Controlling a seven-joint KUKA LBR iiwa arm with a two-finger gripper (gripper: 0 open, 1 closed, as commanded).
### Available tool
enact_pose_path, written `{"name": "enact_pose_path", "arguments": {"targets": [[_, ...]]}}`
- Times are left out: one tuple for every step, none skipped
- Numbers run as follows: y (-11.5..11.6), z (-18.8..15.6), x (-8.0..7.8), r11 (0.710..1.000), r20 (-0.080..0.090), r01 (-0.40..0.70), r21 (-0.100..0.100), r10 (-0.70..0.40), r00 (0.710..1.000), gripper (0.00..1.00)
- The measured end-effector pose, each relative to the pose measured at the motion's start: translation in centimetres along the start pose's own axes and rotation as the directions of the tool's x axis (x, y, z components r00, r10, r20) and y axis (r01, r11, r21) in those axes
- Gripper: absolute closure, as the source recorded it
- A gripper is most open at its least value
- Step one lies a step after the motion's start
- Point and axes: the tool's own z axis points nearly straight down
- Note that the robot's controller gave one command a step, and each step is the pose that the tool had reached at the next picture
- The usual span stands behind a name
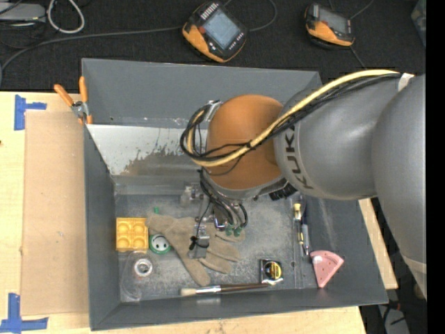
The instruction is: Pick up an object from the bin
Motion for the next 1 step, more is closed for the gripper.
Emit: {"name": "enact_pose_path", "arguments": {"targets": [[-0.10,-0.35,-0.20,1.000,0.007,-0.005,-0.001,0.005,1.000,0.00]]}}
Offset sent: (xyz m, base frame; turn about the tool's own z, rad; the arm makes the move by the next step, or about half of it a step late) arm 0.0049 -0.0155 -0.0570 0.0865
